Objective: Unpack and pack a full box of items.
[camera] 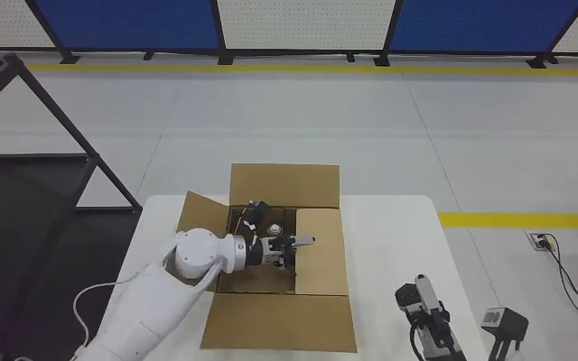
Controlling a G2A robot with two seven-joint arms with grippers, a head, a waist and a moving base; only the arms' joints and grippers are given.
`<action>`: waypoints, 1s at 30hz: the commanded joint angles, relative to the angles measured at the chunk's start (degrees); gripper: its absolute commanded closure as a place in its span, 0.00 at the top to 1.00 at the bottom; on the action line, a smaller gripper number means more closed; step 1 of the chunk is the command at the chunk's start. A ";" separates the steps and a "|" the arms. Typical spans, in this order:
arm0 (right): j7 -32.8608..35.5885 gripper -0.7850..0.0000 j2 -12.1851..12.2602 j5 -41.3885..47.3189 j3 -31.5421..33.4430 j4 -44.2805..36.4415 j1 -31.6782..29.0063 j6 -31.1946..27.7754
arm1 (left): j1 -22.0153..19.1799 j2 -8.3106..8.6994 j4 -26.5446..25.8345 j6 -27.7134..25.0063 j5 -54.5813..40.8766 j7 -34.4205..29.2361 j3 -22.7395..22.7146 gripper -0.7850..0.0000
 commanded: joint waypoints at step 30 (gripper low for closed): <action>8.33 1.00 2.51 -8.30 -4.21 -0.06 2.63 6.91 | -10.11 -6.07 3.14 -3.12 -2.23 -2.97 1.04 1.00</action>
